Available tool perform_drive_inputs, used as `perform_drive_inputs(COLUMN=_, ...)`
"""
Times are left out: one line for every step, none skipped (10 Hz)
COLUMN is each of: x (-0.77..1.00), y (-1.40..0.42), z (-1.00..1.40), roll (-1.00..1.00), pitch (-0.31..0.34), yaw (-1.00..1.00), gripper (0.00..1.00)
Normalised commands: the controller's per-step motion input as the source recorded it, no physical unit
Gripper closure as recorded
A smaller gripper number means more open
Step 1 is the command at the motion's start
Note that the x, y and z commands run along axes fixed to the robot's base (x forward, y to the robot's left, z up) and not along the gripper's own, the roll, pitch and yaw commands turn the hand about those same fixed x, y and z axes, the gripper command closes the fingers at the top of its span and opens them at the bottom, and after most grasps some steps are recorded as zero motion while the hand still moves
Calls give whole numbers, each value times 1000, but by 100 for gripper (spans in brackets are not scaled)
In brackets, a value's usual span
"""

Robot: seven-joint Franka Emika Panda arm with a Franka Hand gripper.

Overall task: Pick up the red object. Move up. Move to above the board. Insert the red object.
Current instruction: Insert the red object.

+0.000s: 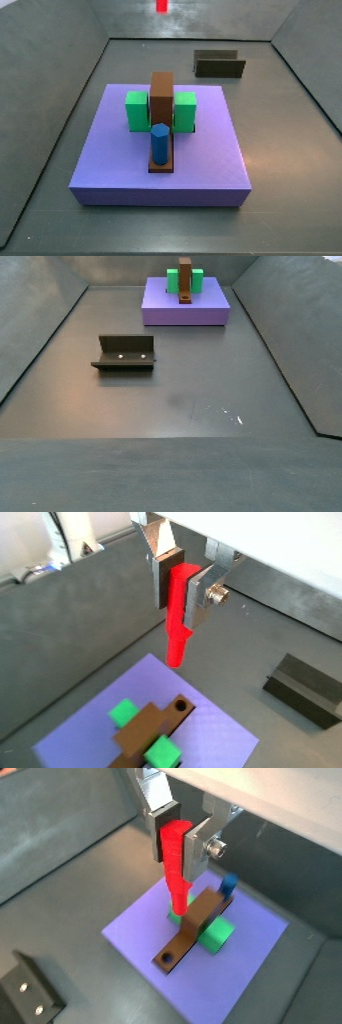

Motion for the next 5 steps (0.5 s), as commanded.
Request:
perform_drive_inputs(x=0, y=300, z=-491, roll=351, pitch=-147, yaw=169, gripper=100)
perform_drive_inputs(x=94, y=0, z=-649, roll=310, pitch=-77, yaw=0, gripper=100)
perform_drive_inputs(x=77, y=-71, z=-871, roll=249, pitch=-11, yaw=0, gripper=100)
perform_drive_inputs(x=80, y=-80, z=-886, roll=236, pitch=-10, yaw=0, gripper=100)
perform_drive_inputs(x=123, y=-126, z=-834, roll=149, pitch=0, yaw=-31, gripper=100)
